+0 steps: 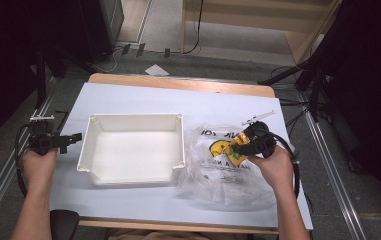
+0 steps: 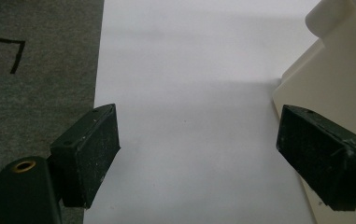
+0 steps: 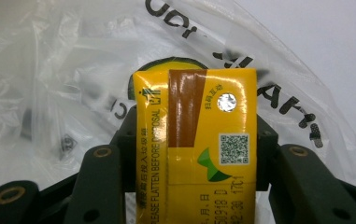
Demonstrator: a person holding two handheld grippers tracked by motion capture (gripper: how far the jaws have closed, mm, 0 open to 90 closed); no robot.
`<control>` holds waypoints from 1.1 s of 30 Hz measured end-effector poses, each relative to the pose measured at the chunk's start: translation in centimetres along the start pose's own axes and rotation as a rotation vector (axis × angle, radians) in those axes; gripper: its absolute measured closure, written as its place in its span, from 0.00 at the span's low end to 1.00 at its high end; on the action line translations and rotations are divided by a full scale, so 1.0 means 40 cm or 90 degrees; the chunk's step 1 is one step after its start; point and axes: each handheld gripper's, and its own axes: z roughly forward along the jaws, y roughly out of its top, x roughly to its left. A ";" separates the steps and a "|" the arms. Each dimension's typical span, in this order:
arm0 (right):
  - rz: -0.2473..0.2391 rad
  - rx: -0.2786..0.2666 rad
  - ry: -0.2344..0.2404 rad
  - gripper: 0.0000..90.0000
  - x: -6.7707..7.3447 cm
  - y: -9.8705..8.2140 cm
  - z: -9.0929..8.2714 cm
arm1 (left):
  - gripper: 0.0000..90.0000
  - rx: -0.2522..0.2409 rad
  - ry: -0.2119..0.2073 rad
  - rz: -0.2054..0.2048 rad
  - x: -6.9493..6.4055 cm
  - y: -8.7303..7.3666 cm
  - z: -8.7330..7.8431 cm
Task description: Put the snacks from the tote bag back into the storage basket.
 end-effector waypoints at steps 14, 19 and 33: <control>-0.027 -0.022 0.034 0.61 0.015 0.010 -0.038 | 0.16 0.002 0.000 0.003 0.000 0.000 0.000; -0.045 -0.033 0.046 0.61 0.030 0.020 -0.051 | 0.16 0.001 0.000 0.003 -0.001 -0.001 -0.001; -0.127 -0.064 0.112 0.61 0.066 0.053 -0.072 | 0.16 -0.003 -0.003 0.001 0.000 -0.006 -0.006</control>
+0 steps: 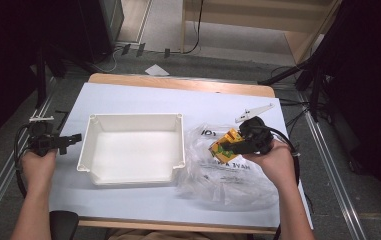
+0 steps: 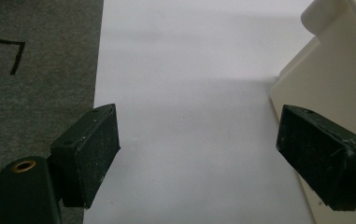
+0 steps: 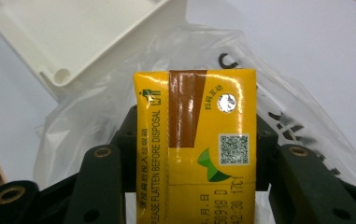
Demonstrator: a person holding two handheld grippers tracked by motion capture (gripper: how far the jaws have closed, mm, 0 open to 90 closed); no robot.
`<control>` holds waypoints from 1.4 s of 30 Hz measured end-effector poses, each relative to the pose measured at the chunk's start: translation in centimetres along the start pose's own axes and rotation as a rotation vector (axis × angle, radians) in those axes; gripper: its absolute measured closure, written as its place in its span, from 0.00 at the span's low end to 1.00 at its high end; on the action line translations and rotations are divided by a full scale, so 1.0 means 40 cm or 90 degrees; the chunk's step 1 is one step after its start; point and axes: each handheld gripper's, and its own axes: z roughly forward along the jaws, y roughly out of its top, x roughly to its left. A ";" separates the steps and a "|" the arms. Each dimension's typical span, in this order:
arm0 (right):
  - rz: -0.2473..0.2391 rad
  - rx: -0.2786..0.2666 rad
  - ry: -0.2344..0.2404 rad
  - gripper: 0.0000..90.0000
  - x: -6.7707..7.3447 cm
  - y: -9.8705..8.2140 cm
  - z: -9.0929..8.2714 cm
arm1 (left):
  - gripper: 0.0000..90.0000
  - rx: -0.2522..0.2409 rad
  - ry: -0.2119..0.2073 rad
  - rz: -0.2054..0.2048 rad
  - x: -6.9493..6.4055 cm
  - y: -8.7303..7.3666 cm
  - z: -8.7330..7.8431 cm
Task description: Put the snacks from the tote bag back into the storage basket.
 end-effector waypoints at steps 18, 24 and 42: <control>-0.142 0.020 0.071 0.61 0.044 0.131 0.012 | 0.16 -0.003 -0.006 -0.005 0.002 0.002 0.003; -0.164 0.016 0.088 0.61 0.049 0.167 0.015 | 0.16 -0.002 -0.008 -0.007 0.002 0.002 0.003; -0.205 0.015 0.105 0.61 0.090 0.263 0.021 | 0.16 -0.001 -0.009 -0.005 -0.001 0.002 0.005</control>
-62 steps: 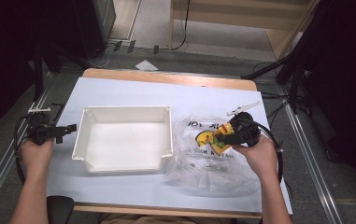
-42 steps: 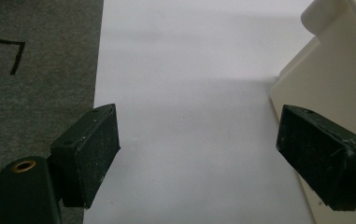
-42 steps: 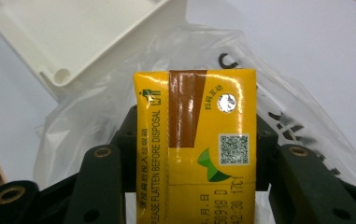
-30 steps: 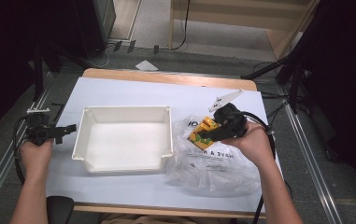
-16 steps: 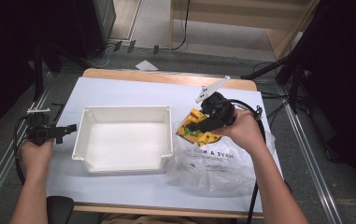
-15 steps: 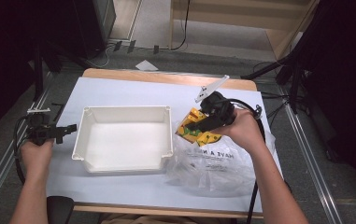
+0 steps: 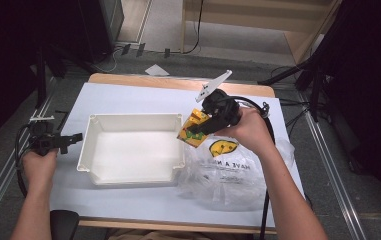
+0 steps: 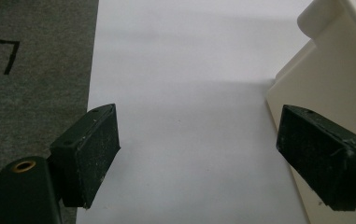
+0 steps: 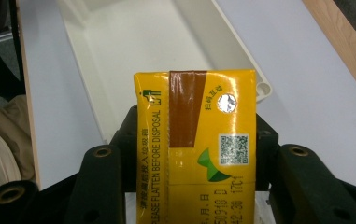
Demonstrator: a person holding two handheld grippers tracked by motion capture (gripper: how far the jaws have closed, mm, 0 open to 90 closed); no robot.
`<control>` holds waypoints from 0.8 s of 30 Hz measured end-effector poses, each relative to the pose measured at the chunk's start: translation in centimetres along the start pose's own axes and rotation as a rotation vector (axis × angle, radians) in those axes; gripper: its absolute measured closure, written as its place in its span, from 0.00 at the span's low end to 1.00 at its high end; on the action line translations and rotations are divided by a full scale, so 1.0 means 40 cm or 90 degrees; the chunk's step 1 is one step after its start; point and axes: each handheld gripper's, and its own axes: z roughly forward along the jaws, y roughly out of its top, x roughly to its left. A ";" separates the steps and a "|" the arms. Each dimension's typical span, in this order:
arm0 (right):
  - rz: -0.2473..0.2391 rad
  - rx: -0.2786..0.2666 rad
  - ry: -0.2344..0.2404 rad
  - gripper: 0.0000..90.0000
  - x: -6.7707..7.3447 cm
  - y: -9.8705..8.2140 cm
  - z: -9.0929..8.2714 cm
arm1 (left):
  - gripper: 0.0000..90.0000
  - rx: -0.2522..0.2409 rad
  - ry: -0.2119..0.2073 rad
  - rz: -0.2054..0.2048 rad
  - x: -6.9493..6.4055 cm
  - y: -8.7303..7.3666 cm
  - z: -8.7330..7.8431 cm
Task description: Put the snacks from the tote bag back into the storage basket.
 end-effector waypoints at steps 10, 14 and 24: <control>-0.013 -0.019 0.027 0.61 -0.007 0.035 0.020 | 0.16 0.000 -0.001 0.004 0.000 0.000 0.000; -0.014 -0.024 0.037 0.61 -0.011 0.045 0.029 | 0.16 -0.002 0.000 -0.001 0.000 0.000 0.000; -0.026 -0.008 0.046 0.61 -0.002 0.073 0.060 | 0.16 0.000 -0.001 0.004 -0.001 0.001 0.001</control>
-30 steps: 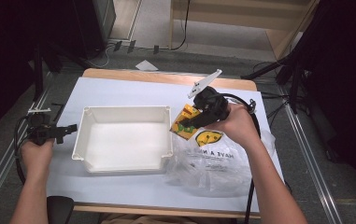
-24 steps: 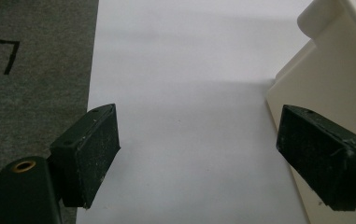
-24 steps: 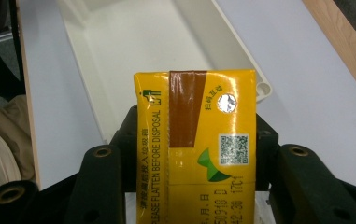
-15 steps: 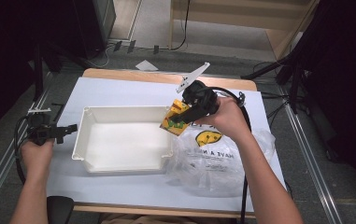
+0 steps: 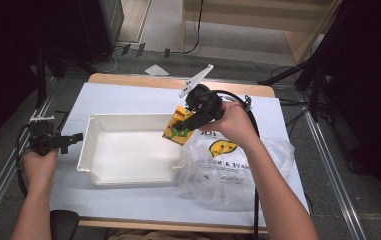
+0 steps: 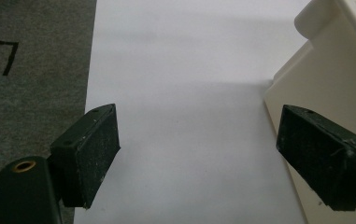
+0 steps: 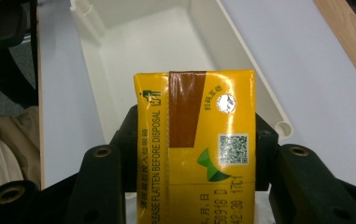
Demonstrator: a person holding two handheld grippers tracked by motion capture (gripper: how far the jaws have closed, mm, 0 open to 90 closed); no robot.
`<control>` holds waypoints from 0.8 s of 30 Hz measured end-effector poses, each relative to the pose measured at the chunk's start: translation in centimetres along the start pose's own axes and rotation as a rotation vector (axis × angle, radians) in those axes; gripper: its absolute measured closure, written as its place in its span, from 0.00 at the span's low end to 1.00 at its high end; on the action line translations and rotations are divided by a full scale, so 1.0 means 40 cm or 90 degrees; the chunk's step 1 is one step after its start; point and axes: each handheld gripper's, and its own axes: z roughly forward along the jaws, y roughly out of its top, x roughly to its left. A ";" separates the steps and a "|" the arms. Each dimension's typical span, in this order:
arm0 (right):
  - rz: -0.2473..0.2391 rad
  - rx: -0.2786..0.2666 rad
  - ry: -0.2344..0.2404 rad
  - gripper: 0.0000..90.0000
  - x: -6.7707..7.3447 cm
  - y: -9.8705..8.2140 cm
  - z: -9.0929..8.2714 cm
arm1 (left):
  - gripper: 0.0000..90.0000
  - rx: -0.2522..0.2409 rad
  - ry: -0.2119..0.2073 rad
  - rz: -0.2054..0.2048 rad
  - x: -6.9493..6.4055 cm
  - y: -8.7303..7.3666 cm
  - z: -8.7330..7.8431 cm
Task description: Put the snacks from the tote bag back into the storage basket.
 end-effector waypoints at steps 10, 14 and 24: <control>-0.010 0.007 0.014 0.61 0.004 0.031 0.037 | 0.16 -0.001 -0.002 -0.002 0.001 0.000 0.000; -0.021 0.008 0.018 0.61 0.007 0.041 0.054 | 0.16 -0.001 -0.002 -0.004 0.002 0.000 0.000; -0.019 0.022 0.031 0.61 0.013 0.069 0.094 | 0.16 -0.003 -0.003 -0.003 0.001 0.000 0.000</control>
